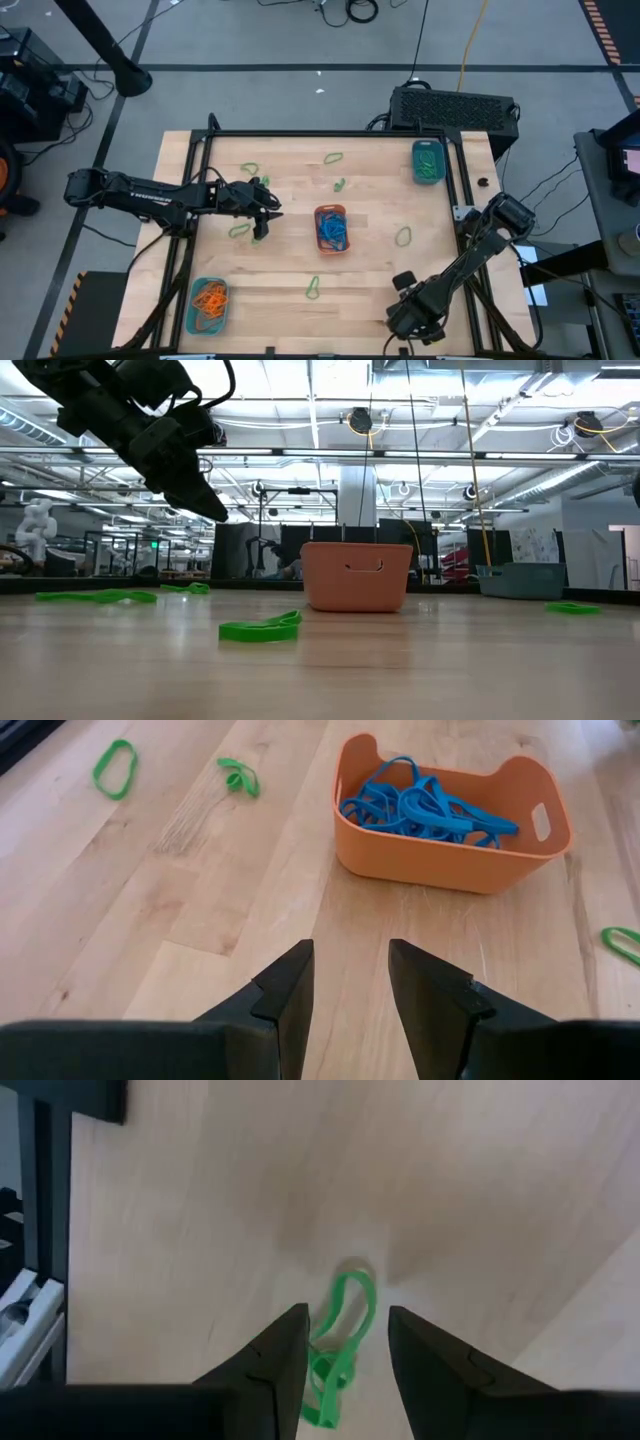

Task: Sort rubber bands into baskets
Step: Put the green rubber band into the blue bin

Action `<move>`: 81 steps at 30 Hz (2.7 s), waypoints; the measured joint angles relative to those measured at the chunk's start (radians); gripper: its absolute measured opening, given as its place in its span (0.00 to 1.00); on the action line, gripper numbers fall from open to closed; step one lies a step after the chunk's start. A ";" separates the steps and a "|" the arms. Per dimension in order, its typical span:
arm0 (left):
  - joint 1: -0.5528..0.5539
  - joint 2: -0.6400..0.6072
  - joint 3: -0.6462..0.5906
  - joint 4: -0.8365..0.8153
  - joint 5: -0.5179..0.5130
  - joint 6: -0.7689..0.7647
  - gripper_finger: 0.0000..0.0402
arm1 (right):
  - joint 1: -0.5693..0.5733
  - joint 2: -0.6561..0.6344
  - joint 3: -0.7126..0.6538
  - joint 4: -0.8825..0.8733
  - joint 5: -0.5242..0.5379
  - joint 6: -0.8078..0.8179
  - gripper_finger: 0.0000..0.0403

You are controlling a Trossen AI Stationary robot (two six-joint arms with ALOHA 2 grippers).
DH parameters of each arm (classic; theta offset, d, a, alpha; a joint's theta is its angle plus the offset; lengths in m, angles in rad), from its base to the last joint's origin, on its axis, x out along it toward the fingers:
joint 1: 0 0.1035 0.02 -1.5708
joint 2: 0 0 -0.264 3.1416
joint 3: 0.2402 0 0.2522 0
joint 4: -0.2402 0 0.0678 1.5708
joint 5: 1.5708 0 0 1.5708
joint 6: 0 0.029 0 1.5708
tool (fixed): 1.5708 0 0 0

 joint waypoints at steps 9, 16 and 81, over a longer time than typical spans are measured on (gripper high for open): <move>0.000 0.000 0.000 0.001 0.000 0.001 0.34 | 0.001 0.001 -0.059 0.095 -0.012 0.050 0.33; 0.000 0.000 0.000 0.002 0.000 0.002 0.34 | 0.003 -0.007 -0.083 0.119 -0.026 0.042 0.26; -0.103 -0.093 0.164 -0.439 -0.054 -0.132 0.34 | -1.605 -0.237 0.117 -0.355 0.582 -0.586 0.00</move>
